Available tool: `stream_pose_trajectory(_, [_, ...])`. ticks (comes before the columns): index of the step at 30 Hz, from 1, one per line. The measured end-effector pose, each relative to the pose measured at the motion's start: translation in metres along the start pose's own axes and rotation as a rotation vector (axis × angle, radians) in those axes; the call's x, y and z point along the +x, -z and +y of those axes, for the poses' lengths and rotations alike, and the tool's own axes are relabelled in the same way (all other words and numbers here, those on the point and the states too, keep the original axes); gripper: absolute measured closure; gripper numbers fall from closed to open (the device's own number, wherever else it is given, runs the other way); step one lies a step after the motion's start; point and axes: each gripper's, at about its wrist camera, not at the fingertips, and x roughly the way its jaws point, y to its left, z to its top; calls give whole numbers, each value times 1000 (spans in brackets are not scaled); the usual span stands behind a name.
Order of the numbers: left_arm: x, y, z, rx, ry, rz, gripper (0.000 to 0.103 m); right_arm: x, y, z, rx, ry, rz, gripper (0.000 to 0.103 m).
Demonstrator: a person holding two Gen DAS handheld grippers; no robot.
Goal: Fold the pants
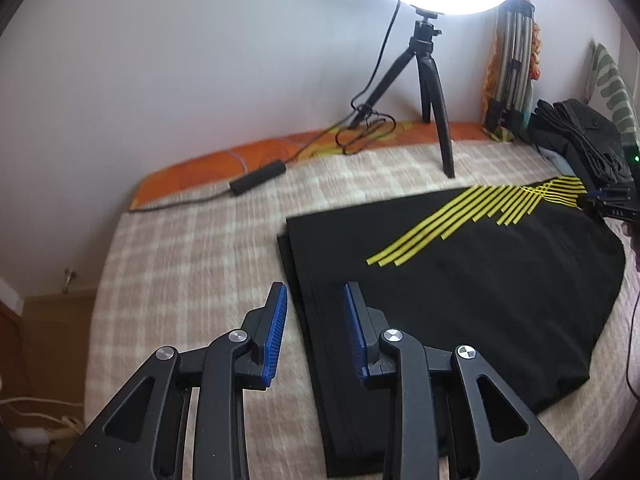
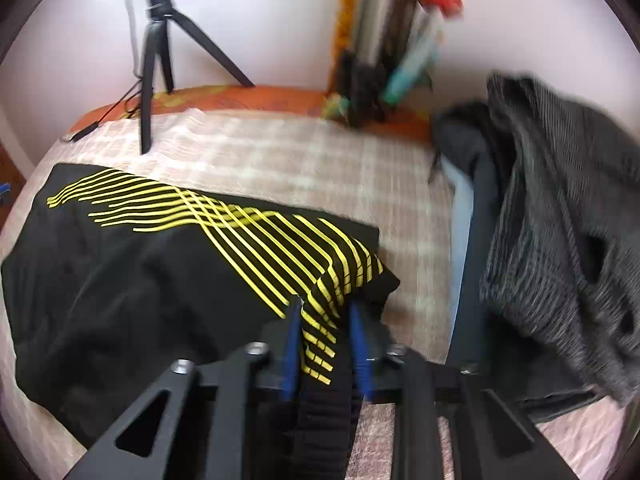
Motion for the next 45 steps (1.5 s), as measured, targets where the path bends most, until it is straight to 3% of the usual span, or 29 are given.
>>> stream_pose_trajectory(3, [0,13,-5,4,13,46,76,-7,-7,11,-76,86,-40,95])
stream_pose_trajectory(7, [-4,30,-3,-47,29,99,76,3,-18,12,-108,155,-25,96])
stream_pose_trajectory(8, [-5,36,-2,-69,39,119,76,8,-18,13,-119,152,-7,92])
stream_pose_trajectory(10, [-4,44,-3,-76,25,146,76,9,-15,14,-126,149,10,75])
stream_pose_trajectory(13, [-7,54,-2,-110,27,161,76,-13,-5,22,-131,165,-27,55])
stream_pose_trajectory(15, [-7,58,0,-149,43,169,76,-36,5,29,-123,176,-66,36])
stream_pose_trajectory(21, [2,67,-11,-127,37,207,76,-92,49,43,16,133,-152,21])
stream_pose_trajectory(23, [2,68,-16,-92,7,194,91,-101,66,41,106,91,-156,19])
stream_pose_trajectory(26, [2,66,-17,-98,-12,184,97,-94,83,33,233,7,-124,18])
stream_pose_trajectory(32, [-6,70,-13,-131,-24,173,99,-75,101,16,393,-50,-69,19])
stream_pose_trajectory(39, [-10,78,-7,-116,-112,174,100,-54,113,-4,559,-165,-4,19])
stream_pose_trajectory(45, [-25,71,-16,-89,-133,127,98,-47,113,1,582,-174,21,19])
